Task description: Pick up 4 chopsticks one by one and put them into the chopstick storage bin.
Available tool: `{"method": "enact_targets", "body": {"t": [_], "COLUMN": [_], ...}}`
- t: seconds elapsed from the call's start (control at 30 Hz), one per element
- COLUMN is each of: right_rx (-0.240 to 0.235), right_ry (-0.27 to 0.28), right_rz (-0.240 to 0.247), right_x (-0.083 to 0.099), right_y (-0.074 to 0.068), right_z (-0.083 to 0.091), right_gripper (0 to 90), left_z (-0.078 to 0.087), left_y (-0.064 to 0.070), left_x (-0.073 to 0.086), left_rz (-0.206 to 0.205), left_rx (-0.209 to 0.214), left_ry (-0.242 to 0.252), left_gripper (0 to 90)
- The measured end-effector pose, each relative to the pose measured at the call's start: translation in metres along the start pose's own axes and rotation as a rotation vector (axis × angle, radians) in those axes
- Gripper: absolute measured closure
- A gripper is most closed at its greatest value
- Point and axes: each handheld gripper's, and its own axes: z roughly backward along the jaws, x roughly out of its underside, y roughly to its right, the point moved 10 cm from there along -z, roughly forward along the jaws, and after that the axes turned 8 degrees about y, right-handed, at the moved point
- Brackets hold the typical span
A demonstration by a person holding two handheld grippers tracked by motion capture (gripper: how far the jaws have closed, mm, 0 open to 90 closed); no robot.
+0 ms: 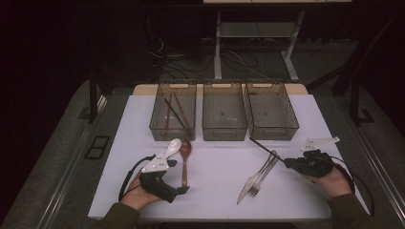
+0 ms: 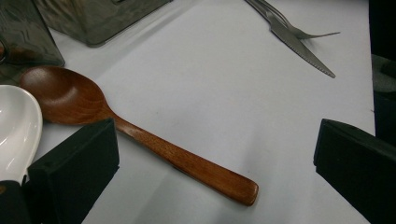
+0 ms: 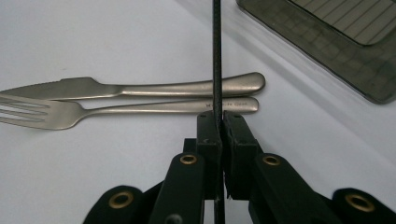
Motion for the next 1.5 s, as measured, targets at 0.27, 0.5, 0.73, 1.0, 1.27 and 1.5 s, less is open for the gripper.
{"method": "enact_targets", "body": {"t": [0.27,0.5,0.73,1.0,1.27,1.5], "right_rx": [-0.031,-0.048,-0.068,-0.079,-0.081,-0.093], "right_ry": [0.035,0.041,0.058,0.084,0.105,0.124], "right_rz": [-0.003,0.008,0.013,0.016,0.015,0.016], "right_x": [-0.012,-0.021,-0.030,-0.046,-0.060,-0.074], "right_y": [-0.009,-0.015,-0.021,-0.025,-0.029,-0.034], "right_z": [0.002,-0.003,-0.006,-0.011,-0.018,-0.026], "right_gripper": [86.0,86.0,86.0,86.0,86.0,86.0], "left_z": [0.000,0.000,0.000,0.000,0.000,0.000], "left_y": [0.000,0.000,-0.002,-0.002,-0.002,-0.002], "left_x": [0.000,0.001,0.001,0.002,0.003,0.003], "left_rz": [0.001,0.001,0.010,0.016,0.015,0.014], "left_rx": [0.000,-0.001,-0.003,0.000,-0.002,0.002], "left_ry": [-0.002,-0.003,0.000,-0.001,-0.003,-0.003], "left_gripper": [0.0,0.0,0.0,0.0,0.0,0.0]}}
